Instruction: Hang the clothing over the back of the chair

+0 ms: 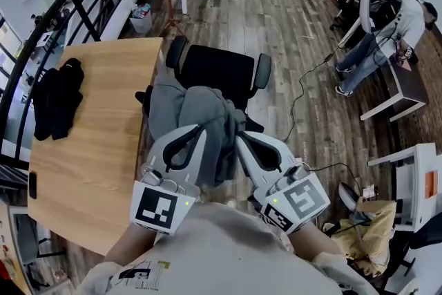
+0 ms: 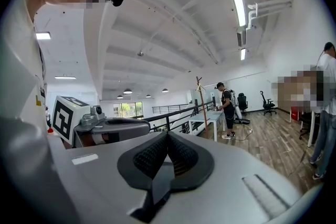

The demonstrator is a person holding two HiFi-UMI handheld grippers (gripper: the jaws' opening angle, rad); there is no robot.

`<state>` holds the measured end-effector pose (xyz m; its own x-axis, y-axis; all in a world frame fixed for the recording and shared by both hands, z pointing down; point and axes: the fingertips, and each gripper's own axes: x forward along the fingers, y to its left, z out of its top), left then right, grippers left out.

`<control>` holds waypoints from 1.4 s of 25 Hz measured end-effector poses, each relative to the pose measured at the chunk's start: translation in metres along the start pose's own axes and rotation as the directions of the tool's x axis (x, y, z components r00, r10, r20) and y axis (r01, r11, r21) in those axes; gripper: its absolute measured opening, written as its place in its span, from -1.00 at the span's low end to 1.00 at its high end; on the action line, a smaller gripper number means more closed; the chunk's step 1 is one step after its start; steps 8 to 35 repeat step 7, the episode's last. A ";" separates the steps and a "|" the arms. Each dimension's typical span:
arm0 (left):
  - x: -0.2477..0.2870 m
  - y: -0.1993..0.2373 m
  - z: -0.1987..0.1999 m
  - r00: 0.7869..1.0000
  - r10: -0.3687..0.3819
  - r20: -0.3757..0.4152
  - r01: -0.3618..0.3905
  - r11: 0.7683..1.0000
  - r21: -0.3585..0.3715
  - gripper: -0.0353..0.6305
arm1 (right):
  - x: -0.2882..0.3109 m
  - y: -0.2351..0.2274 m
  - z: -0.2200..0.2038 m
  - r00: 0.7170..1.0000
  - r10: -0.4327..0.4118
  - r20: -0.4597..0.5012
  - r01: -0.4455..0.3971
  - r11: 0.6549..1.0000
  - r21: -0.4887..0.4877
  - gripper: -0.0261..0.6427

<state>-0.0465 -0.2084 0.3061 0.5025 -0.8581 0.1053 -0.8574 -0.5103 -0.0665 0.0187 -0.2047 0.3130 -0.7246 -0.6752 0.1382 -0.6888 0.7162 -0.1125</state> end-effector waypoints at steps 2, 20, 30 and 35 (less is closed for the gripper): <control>0.000 0.001 0.000 1.000 0.002 0.000 -0.002 1.000 -0.002 -0.88 | 0.002 0.001 -0.001 1.000 0.002 -0.010 -0.002 1.000 -0.007 -0.92; -0.003 0.000 -0.001 1.000 -0.004 -0.003 0.004 1.000 -0.014 -0.88 | 0.002 0.002 -0.006 1.000 -0.003 -0.026 0.004 1.000 0.003 -0.92; -0.003 0.000 -0.001 1.000 -0.004 -0.003 0.004 1.000 -0.014 -0.88 | 0.002 0.002 -0.006 1.000 -0.003 -0.026 0.004 1.000 0.003 -0.92; -0.003 0.000 -0.001 1.000 -0.004 -0.003 0.004 1.000 -0.014 -0.88 | 0.002 0.002 -0.006 1.000 -0.003 -0.026 0.004 1.000 0.003 -0.92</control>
